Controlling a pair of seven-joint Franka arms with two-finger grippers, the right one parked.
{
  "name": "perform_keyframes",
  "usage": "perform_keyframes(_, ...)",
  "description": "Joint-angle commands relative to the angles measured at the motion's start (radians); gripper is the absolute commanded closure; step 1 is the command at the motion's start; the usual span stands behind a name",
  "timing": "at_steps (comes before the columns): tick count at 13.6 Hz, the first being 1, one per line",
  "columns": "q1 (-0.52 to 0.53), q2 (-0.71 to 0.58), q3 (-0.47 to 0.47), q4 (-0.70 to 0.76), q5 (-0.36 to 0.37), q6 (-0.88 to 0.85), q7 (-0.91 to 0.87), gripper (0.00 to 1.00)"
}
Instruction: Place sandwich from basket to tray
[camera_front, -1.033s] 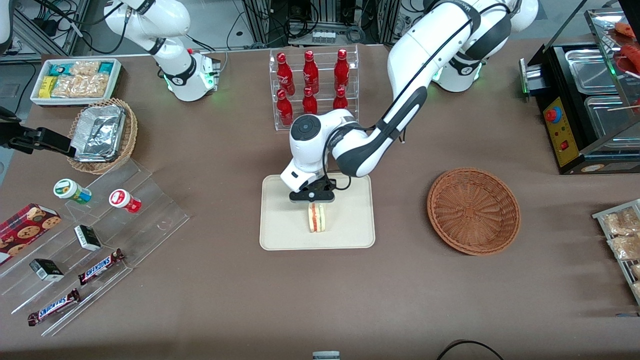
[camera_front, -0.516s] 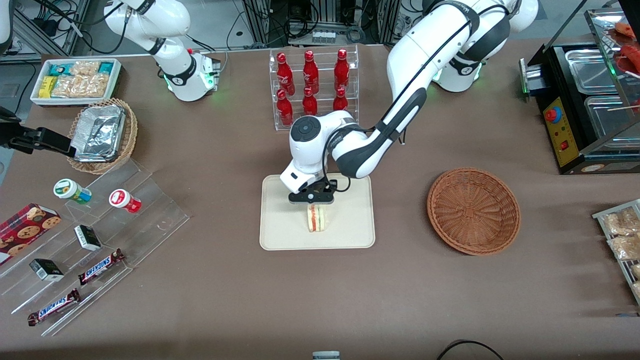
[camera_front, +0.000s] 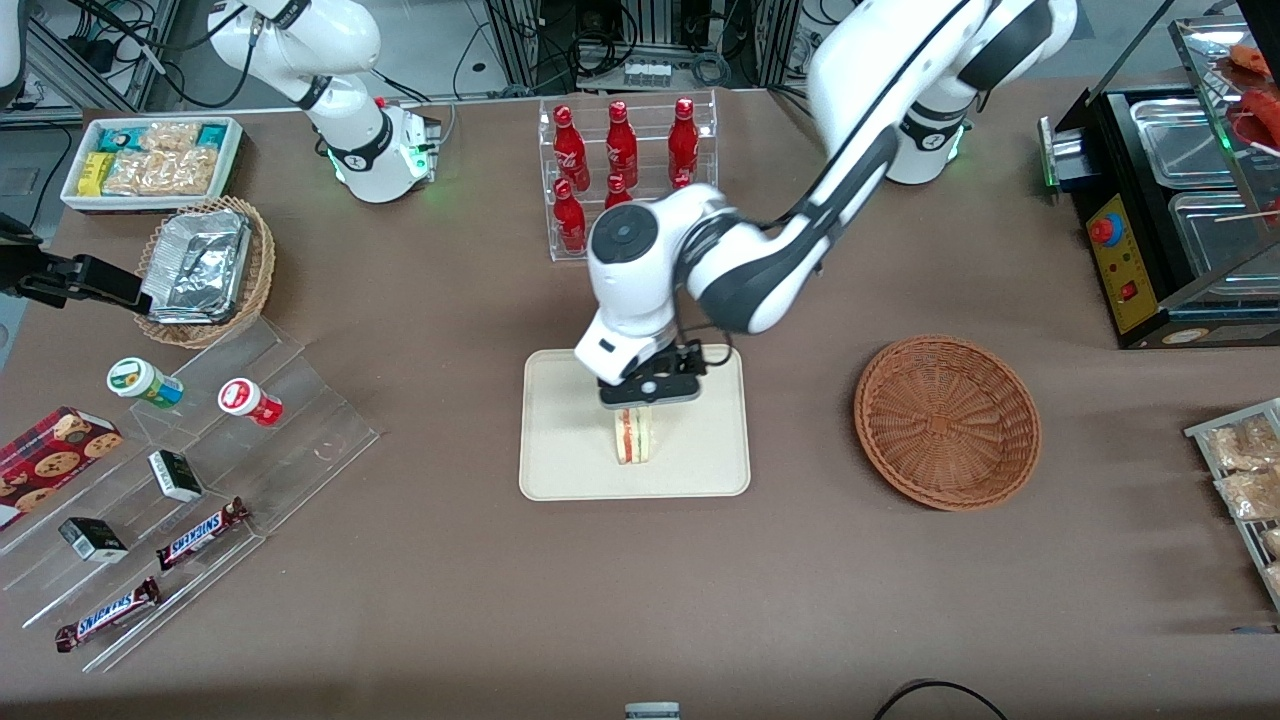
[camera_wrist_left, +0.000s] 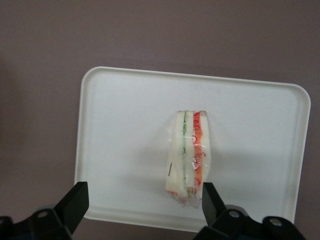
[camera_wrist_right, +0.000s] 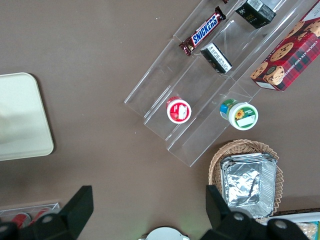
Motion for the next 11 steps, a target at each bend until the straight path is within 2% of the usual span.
perform_keyframes(1,0.059,-0.138,0.002,-0.035,-0.052,-0.112,0.013,0.00)
perform_keyframes(5,0.139,-0.248,-0.003,-0.035,-0.062,-0.240,0.086,0.00)
perform_keyframes(8,0.217,-0.325,0.000,-0.046,-0.161,-0.362,0.255,0.00)
perform_keyframes(11,0.291,-0.382,0.002,-0.063,-0.189,-0.429,0.393,0.00)
